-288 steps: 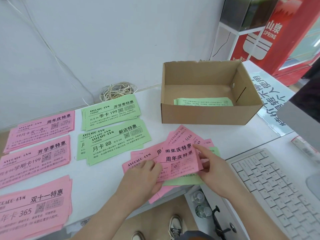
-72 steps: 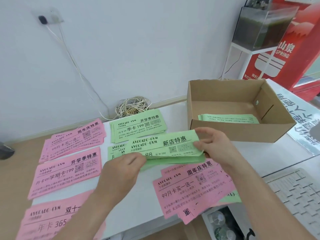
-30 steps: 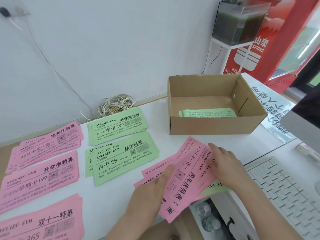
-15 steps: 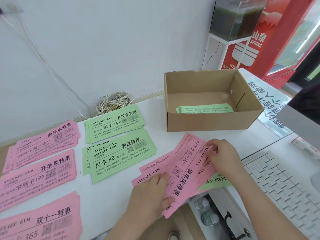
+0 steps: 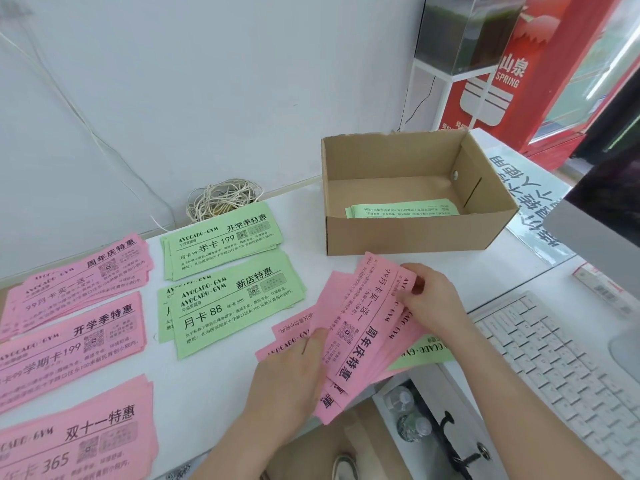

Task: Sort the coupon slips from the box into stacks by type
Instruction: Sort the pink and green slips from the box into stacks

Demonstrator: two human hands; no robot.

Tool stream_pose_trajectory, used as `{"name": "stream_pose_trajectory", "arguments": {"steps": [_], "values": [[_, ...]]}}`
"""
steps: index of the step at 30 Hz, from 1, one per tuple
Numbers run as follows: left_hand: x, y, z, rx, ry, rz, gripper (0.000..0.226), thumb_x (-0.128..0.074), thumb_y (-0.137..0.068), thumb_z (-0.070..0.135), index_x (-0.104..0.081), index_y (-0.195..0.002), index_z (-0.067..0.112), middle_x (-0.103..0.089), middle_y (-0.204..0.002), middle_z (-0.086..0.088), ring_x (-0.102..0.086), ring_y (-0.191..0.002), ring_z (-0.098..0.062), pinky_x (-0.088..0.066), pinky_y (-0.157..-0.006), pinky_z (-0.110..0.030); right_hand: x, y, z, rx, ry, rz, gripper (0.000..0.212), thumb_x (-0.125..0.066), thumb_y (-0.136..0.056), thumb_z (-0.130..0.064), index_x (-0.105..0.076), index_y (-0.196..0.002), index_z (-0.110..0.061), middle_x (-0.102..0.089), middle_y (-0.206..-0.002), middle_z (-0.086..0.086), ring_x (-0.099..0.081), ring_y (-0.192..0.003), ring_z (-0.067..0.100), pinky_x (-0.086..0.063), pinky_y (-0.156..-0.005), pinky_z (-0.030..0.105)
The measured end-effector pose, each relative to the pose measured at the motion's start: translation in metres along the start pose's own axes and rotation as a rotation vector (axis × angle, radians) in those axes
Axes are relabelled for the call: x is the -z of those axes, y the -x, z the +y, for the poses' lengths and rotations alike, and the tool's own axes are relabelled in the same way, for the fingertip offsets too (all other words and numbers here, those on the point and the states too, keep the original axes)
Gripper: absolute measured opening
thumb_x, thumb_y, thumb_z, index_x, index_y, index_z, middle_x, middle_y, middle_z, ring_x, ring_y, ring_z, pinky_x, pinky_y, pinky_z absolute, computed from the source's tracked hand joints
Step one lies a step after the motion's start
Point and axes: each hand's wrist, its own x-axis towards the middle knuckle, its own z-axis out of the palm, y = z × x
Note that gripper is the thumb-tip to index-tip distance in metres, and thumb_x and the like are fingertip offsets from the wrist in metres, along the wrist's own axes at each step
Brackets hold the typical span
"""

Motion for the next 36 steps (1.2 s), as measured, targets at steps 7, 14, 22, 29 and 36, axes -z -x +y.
{"name": "stream_pose_trajectory", "arguments": {"steps": [7, 14, 22, 29, 36], "values": [[0.008, 0.003, -0.02, -0.121, 0.314, 0.317, 0.065, -0.046, -0.089, 0.018, -0.022, -0.141, 0.048, -0.071, -0.101, 0.014, -0.067, -0.087, -0.02, -0.056, -0.073, -0.038, 0.002, 0.0, 0.0, -0.014, -0.004, 0.106, 0.015, -0.055, -0.092, -0.012, -0.067, -0.089, -0.02, -0.064, -0.082, -0.006, -0.064, -0.083, 0.023, -0.049, -0.067, 0.032], [0.037, 0.011, -0.05, 0.0, 0.851, 0.406, 0.013, -0.073, -0.066, 0.033, -0.073, -0.068, 0.045, -0.041, -0.142, 0.025, -0.019, -0.14, 0.0, -0.014, -0.114, -0.029, 0.021, 0.005, -0.016, -0.018, -0.254, 0.097, 0.02, -0.049, -0.096, -0.007, -0.063, -0.091, -0.021, -0.069, -0.083, 0.006, -0.069, -0.059, 0.022, -0.06, -0.067, 0.047], [0.031, -0.008, -0.059, 0.086, 1.025, 0.347, 0.058, -0.063, -0.079, -0.014, -0.076, -0.071, 0.042, -0.022, -0.147, 0.032, -0.02, -0.142, -0.003, -0.027, -0.115, -0.028, 0.004, 0.007, -0.066, 0.092, -0.223, -0.137, 0.021, -0.063, -0.091, -0.011, -0.061, -0.096, -0.032, -0.074, -0.078, -0.002, -0.07, -0.068, 0.017, -0.059, -0.077, 0.045], [0.014, -0.018, -0.05, -0.003, 0.626, 0.292, 0.053, -0.063, -0.084, 0.001, -0.068, -0.093, 0.052, -0.009, -0.151, 0.025, -0.001, -0.145, -0.008, -0.007, -0.116, -0.031, -0.016, 0.015, -0.076, 0.104, -0.264, -0.391, 0.021, -0.072, -0.085, -0.031, -0.066, -0.104, -0.025, -0.075, -0.086, 0.002, -0.071, -0.074, 0.014, -0.058, -0.082, 0.039], [0.03, -0.012, -0.04, 0.084, 0.712, 0.395, 0.061, -0.059, -0.091, 0.014, -0.035, -0.141, 0.039, -0.017, -0.155, 0.013, -0.015, -0.143, -0.009, -0.019, -0.115, -0.036, -0.002, 0.017, -0.07, 0.29, 0.049, -0.305, 0.025, -0.069, -0.084, -0.011, -0.062, -0.095, -0.032, -0.071, -0.076, -0.012, -0.065, -0.072, 0.01, -0.052, -0.072, 0.032]]}}
